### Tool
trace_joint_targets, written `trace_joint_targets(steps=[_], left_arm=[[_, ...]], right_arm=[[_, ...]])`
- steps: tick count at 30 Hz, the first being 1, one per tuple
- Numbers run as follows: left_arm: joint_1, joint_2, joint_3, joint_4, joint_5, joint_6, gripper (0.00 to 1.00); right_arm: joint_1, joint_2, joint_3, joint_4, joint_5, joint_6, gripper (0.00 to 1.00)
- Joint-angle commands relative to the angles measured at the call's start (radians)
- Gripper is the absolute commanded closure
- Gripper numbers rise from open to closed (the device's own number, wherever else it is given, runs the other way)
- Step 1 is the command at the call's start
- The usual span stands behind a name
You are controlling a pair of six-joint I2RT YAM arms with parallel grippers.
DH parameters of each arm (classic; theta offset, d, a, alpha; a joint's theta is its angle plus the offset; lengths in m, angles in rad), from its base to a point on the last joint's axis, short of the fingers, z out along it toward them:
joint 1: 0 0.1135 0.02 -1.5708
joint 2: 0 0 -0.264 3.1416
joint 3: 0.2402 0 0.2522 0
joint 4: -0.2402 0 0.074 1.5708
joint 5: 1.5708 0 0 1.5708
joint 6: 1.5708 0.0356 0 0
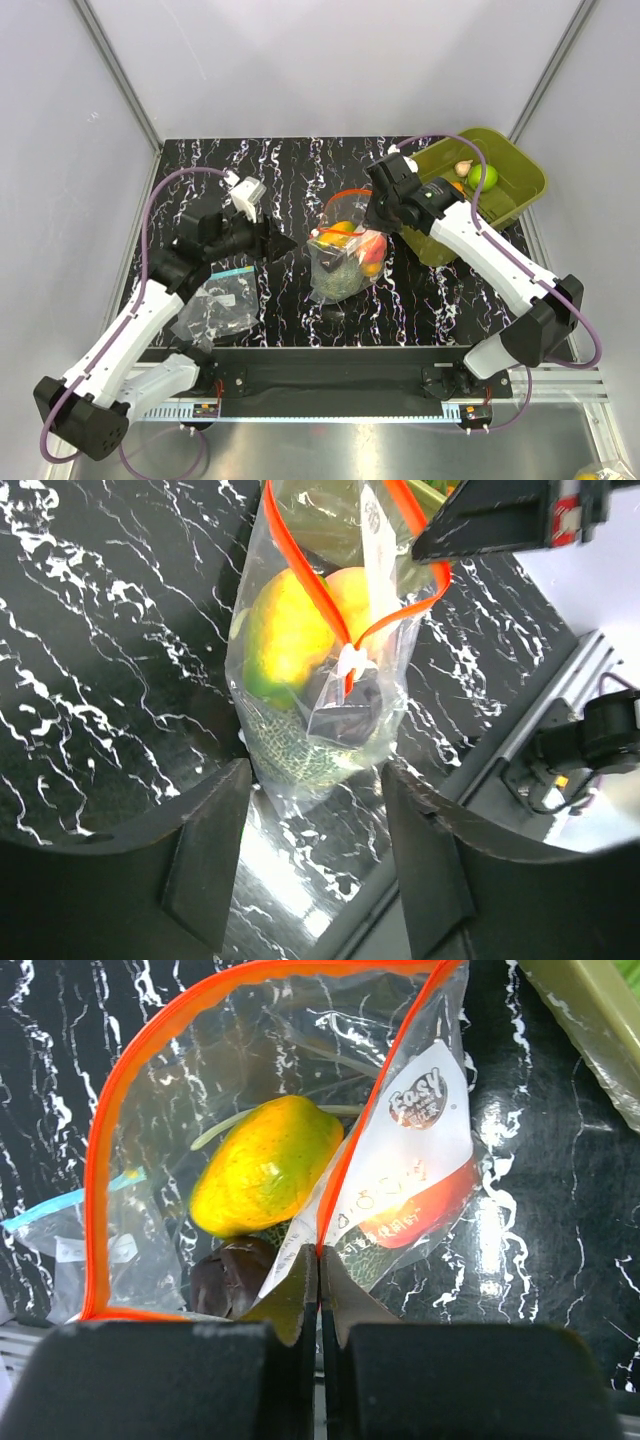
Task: Place the food in the zip-top bag and seal the zipper
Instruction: Zip the zipper food storage bag at the center of the board.
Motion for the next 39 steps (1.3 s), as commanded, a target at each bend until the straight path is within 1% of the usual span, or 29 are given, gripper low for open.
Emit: trace_joint_targets(steps=[1, 3, 4, 7, 9, 13, 20, 24, 27, 28, 31, 32, 33, 34, 39], left_arm=[[-0.002, -0.032, -0.045, 0.246, 0.031, 0.061, 0.42], [-0.002, -0.018, -0.046, 0.254, 0.043, 0.089, 0.43], [-0.002, 0.003, -0.041, 0.263, 0.055, 0.113, 0.45], [-0.002, 0.054, -0.033, 0.306, 0.099, 0.115, 0.47], [-0.002, 0.081, -0.032, 0.329, 0.133, 0.109, 0.55], [-0.006, 0.124, -0.036, 0.377, 0.169, 0.113, 0.64], [-0.032, 0.105, -0.082, 0.390, 0.161, 0.118, 0.61], [-0.046, 0.062, -0.131, 0.410, 0.135, 0.101, 0.53], [-0.052, 0.035, -0.177, 0.429, 0.118, 0.081, 0.52], [-0.054, 0.042, -0.182, 0.430, 0.109, 0.074, 0.53], [-0.056, 0.068, -0.177, 0.446, 0.067, 0.052, 0.59], [-0.057, 0.074, -0.179, 0.455, 0.054, 0.043, 0.65], [-0.057, 0.078, -0.182, 0.473, 0.038, 0.034, 0.67], [-0.059, 0.089, -0.191, 0.513, 0.035, 0.017, 0.68], [-0.066, 0.141, -0.182, 0.584, 0.035, -0.018, 0.69]], right_arm=[[-0.009, 0.005, 0.056, 0.025, -0.023, -0.016, 1.00], [-0.009, 0.009, 0.059, 0.028, -0.029, -0.020, 1.00], [-0.009, 0.009, 0.061, 0.023, -0.033, -0.019, 1.00], [-0.009, 0.004, 0.062, 0.028, -0.040, -0.020, 1.00], [-0.009, 0.001, 0.061, 0.031, -0.045, -0.023, 1.00], [-0.009, 0.001, 0.073, 0.022, -0.042, -0.036, 1.00], [-0.012, -0.001, 0.079, 0.008, -0.031, -0.056, 1.00], [-0.015, 0.002, 0.085, 0.006, -0.039, -0.065, 1.00], [-0.016, 0.006, 0.093, 0.002, -0.039, -0.071, 1.00], [-0.016, 0.004, 0.093, 0.002, -0.039, -0.074, 1.00], [-0.018, -0.002, 0.088, 0.002, -0.042, -0.079, 1.00], [-0.018, -0.005, 0.085, 0.002, -0.046, -0.079, 1.00], [-0.018, -0.008, 0.085, 0.000, -0.046, -0.079, 1.00], [-0.018, -0.008, 0.085, -0.001, -0.049, -0.082, 1.00], [-0.019, -0.011, 0.108, -0.018, -0.053, -0.105, 1.00]])
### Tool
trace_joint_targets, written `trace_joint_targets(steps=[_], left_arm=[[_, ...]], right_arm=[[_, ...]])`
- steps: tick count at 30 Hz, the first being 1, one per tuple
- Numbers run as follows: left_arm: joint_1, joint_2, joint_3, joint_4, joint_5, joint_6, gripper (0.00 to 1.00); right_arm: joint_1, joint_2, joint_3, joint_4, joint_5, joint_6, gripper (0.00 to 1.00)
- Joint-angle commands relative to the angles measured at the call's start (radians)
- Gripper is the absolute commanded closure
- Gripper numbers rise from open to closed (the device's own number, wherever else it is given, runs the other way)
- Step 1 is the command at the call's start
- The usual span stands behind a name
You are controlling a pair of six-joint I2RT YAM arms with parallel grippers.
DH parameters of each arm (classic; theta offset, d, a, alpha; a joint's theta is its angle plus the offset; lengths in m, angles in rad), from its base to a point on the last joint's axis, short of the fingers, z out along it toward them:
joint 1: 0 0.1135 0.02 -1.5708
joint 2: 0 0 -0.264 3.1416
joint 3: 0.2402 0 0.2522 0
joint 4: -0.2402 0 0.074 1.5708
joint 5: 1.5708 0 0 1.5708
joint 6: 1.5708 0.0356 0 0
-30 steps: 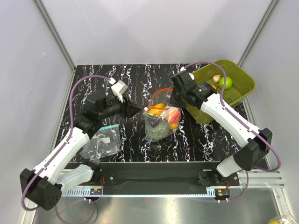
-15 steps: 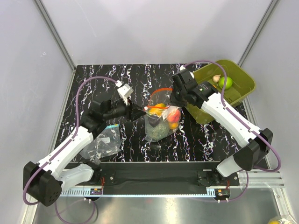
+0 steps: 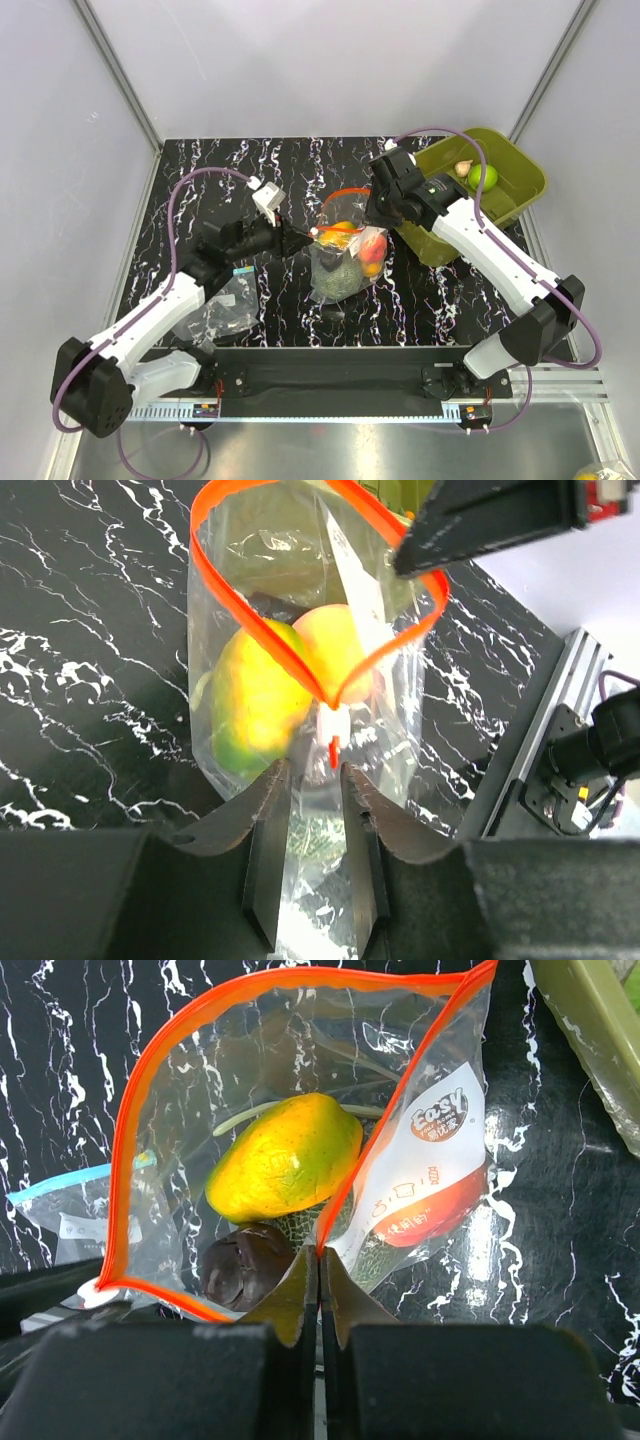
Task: Place the food in the zip-top bag and seal the zipper
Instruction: Zip the zipper food storage bag at the center of the board.
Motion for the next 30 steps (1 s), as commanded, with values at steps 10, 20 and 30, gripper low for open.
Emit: trace_joint_targets(steps=[10, 20, 30], left_arm=[[-0.050, 0.132, 0.048, 0.165, -0.076, -0.019, 1.00], [-0.048, 0.115, 0.181, 0.093, 0.022, 0.070, 1.00], [-0.048, 0.112, 0.332, -0.088, 0.203, 0.215, 1.00]], right_arm=[[-0.007, -0.083, 0.026, 0.030, -0.028, -0.053, 1.00], [-0.007, -0.192, -0.035, 0.121, -0.211, -0.280, 0.48], [-0.007, -0.137, 0.057, 0.240, -0.577, -0.829, 0.35]])
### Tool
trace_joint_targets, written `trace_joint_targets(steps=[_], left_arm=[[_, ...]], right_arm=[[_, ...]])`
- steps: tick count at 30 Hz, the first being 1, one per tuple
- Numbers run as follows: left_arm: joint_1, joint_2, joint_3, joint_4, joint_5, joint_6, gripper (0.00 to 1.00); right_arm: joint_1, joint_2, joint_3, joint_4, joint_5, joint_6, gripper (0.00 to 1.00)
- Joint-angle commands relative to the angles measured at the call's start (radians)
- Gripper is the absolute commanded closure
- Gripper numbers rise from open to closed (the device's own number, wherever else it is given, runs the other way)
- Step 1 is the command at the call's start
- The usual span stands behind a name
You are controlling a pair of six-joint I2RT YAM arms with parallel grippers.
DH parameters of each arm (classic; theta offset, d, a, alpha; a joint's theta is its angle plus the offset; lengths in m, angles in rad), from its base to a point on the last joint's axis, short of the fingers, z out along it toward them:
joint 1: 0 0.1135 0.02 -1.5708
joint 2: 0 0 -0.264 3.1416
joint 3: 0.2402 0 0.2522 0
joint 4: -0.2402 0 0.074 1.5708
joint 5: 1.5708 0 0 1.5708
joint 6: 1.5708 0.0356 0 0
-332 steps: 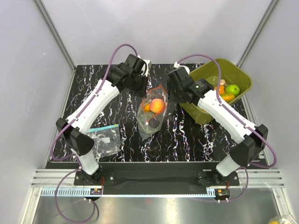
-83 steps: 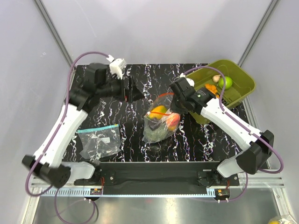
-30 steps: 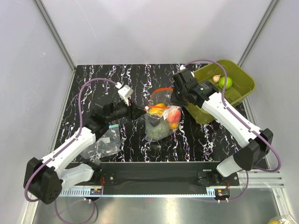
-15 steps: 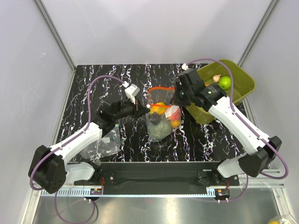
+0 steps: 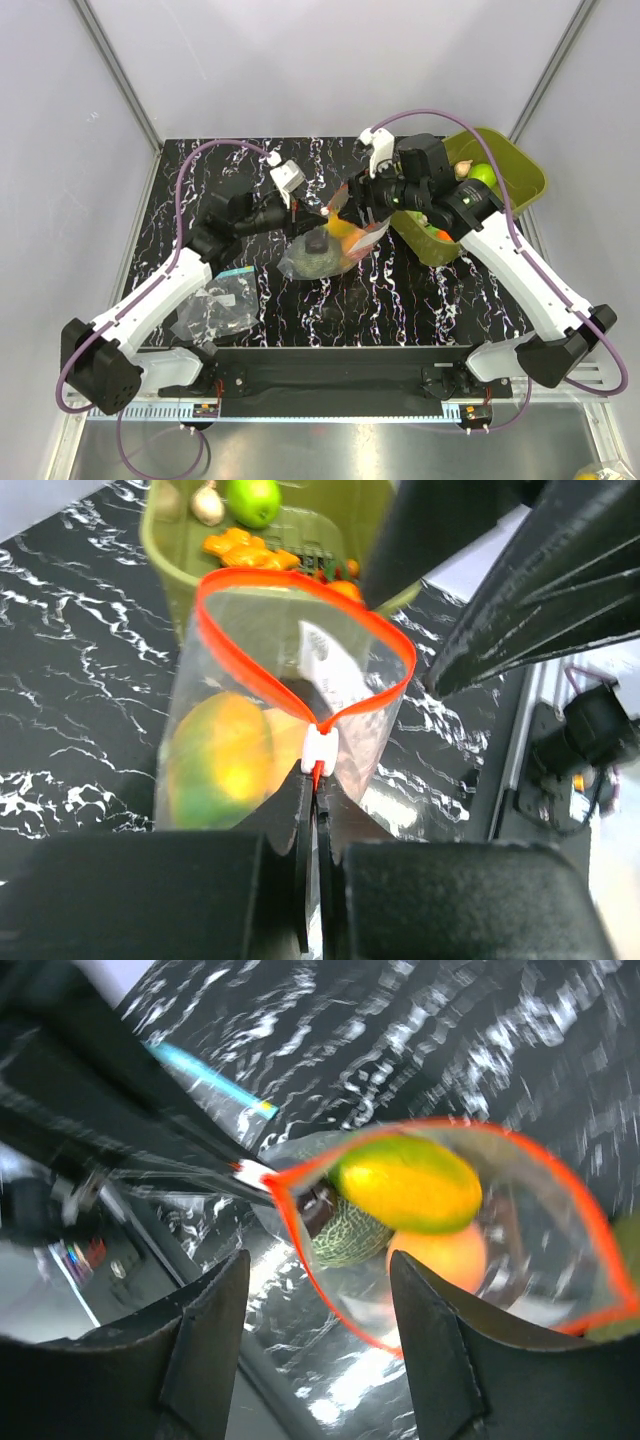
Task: Place the food in the zip-top bag and seal the zipper
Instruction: Zip the zipper food storage bag at the center of the board.
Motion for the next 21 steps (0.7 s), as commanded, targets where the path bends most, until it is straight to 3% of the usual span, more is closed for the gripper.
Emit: trace_joint_targets(steps=[1, 7, 12, 21], left_arm=[[-0.002, -0.021, 0.083, -0.061, 0.117, 0.105, 1.00], [0.000, -0.026, 0.140, -0.184, 0.188, 0.193, 1.00], [-0.004, -0.057, 0.162, -0.286, 0.205, 0.275, 1.00], [-0.016, -0.103, 0.169, -0.425, 0.194, 0.420, 1.00]], right_arm=[[-0.003, -0.001, 0.009, 0.082, -0.227, -0.313, 0.36], [-0.003, -0.042, -0.070, 0.114, -0.429, -0.641, 0.45], [-0.003, -0.055, -0.094, 0.094, -0.538, -0.764, 0.46], [0.007, -0.023, -0.042, 0.073, -0.643, -0.761, 0.47]])
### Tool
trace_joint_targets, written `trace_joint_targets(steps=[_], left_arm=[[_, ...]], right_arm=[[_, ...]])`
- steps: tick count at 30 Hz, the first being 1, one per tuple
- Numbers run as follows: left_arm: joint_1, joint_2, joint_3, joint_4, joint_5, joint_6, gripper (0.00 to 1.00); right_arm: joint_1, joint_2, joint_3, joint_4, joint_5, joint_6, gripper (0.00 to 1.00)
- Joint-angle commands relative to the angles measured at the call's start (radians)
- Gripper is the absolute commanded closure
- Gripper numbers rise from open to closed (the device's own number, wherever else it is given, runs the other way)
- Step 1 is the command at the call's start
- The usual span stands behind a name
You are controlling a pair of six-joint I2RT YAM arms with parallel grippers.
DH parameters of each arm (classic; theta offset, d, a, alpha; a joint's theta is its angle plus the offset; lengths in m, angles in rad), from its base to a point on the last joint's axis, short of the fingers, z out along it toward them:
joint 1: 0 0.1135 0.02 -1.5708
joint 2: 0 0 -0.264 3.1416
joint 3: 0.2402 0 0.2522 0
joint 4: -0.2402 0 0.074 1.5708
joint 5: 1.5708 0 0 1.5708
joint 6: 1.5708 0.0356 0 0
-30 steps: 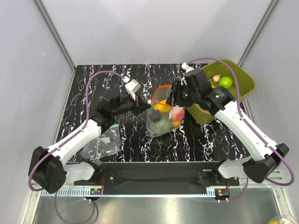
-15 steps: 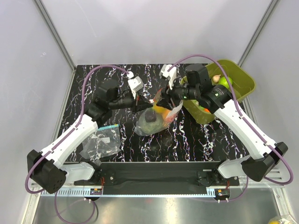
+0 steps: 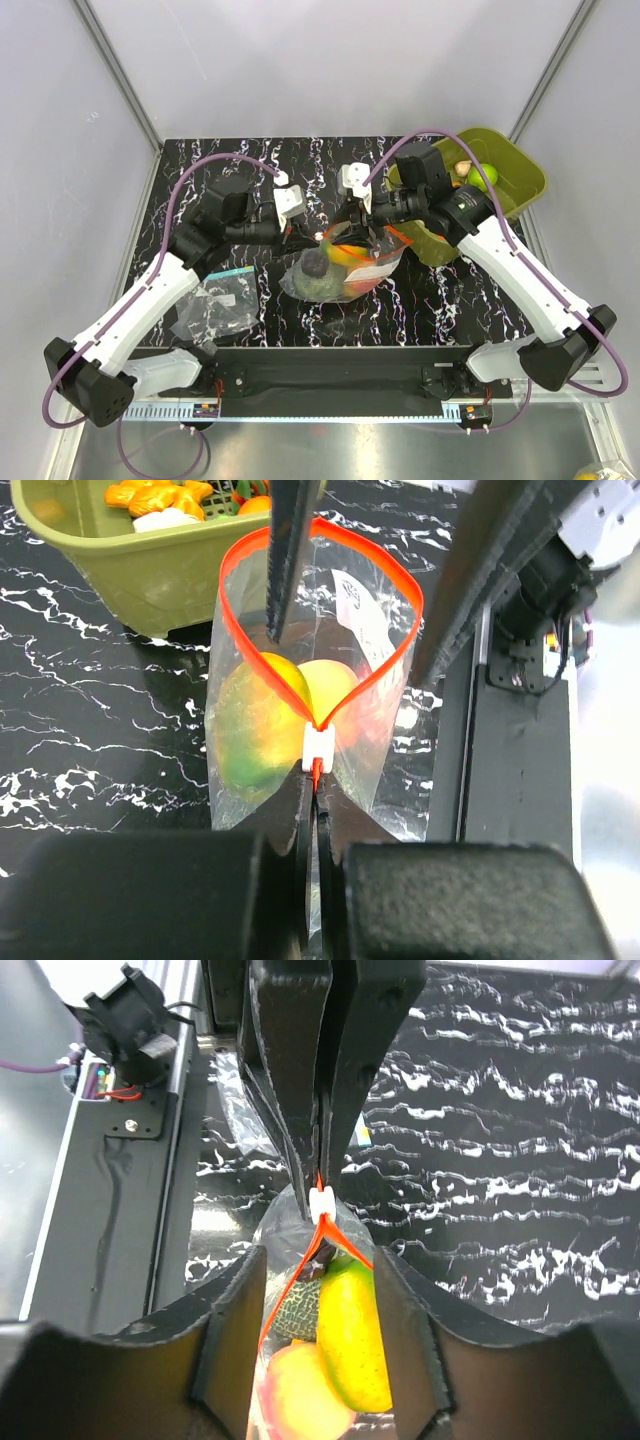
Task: Place the food in the zip-top bag and seal the zipper
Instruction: Zip the zipper food storage bag at the center of the board.
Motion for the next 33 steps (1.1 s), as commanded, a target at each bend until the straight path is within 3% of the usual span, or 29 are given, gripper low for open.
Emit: trace_joint_targets(steps=[1, 22, 27, 33], left_arm=[[-0.005, -0.036, 0.061, -0.018, 0.030, 0.083, 1.00], [-0.005, -0.043, 0.078, -0.059, 0.036, 0.122, 1.00], [-0.007, -0.046, 0.070, -0.053, 0.040, 0.111, 1.00], [-0.005, -0.049, 0.072, -0.052, 0.025, 0.113, 1.00]], right_arm=[[0.010, 0.002, 0.064, 0.002, -0.075, -0.034, 0.48], [0.090, 0.101, 0.091, 0.038, -0.022, 0.018, 0.55], [0.092, 0.116, 0.101, 0.041, -0.022, 0.036, 0.68], [0.090, 0.127, 0.105, 0.015, -0.004, 0.016, 1.00]])
